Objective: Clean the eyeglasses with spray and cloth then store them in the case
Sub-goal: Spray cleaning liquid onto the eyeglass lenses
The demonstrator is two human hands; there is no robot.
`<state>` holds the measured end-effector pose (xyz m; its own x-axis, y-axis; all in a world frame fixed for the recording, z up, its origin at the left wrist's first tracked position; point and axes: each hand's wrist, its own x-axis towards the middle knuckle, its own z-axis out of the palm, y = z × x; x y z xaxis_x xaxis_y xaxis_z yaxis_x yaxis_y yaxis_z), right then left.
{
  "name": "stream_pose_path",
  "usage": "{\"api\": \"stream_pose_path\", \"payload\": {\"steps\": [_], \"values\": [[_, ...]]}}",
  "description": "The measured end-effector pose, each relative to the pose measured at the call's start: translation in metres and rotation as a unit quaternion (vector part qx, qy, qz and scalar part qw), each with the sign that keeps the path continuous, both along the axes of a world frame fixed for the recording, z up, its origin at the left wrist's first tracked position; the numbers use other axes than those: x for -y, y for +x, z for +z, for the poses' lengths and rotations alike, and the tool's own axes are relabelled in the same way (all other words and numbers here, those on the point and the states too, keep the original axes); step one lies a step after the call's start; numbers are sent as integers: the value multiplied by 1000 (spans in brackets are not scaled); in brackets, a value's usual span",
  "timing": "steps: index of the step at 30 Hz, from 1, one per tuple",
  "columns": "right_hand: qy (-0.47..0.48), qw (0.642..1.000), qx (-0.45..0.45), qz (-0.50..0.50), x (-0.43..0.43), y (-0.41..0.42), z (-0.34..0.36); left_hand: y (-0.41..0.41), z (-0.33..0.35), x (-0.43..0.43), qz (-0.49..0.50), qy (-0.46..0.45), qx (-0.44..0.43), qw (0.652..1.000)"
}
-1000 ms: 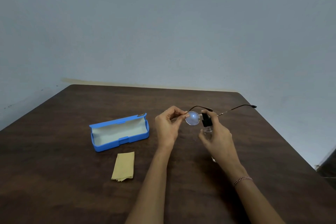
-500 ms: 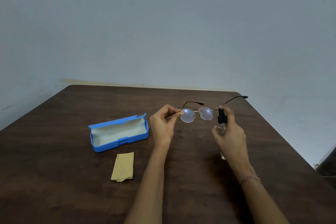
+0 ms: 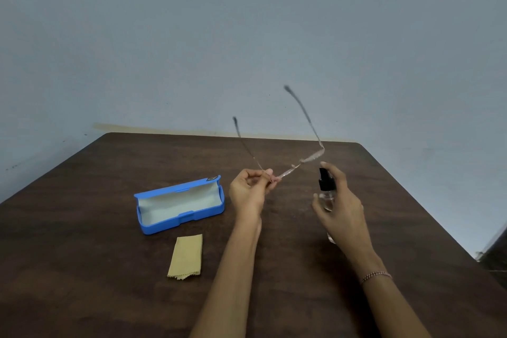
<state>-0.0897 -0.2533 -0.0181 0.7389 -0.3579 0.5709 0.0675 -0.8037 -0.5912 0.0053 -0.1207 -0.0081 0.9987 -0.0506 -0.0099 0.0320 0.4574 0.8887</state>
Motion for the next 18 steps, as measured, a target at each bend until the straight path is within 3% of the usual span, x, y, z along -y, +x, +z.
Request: {"api": "stream_pose_path", "payload": {"steps": [2,6,18], "values": [[-18,1000,11,13,-4,0,0,0,1,-1,-44,-71,-82,993],[-55,998,16,19,-12,1,1,0,0,0,-89,-106,-158,978],[-77,996,39,-15,-17,4,1,-5,-2,3,-165,-122,-207,956]]}}
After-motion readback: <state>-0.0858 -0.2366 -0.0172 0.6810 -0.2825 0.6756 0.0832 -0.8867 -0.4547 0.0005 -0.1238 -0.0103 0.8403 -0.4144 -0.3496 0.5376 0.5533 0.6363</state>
